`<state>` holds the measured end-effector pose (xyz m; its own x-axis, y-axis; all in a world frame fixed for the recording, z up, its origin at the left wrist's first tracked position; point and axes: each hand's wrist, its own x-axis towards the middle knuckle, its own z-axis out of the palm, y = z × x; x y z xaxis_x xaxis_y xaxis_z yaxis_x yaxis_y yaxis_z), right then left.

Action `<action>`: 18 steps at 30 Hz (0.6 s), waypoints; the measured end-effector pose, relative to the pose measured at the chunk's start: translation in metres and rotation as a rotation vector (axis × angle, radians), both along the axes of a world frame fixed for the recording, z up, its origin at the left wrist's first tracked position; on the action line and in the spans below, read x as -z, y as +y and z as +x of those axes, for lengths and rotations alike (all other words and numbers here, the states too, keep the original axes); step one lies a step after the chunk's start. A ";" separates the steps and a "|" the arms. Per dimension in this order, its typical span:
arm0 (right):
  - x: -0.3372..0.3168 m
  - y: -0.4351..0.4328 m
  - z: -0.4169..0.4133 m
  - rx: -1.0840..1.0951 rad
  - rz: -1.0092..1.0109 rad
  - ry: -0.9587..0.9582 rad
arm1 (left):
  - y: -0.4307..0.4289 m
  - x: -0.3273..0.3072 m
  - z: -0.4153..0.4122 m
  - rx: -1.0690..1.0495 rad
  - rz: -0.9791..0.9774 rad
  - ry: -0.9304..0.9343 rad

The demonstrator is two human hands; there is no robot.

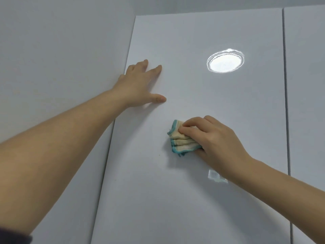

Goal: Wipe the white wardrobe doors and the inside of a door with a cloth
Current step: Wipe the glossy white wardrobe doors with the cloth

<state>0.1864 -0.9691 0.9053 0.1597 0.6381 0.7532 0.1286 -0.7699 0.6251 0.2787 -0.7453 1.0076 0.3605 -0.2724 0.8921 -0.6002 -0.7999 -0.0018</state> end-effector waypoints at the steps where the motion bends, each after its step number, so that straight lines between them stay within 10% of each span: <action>1: 0.011 0.003 0.002 0.002 -0.045 0.017 | 0.000 0.000 0.001 0.012 -0.005 0.005; 18: 0.054 0.056 0.041 0.009 -0.225 0.003 | 0.009 -0.007 0.003 0.134 -0.043 0.133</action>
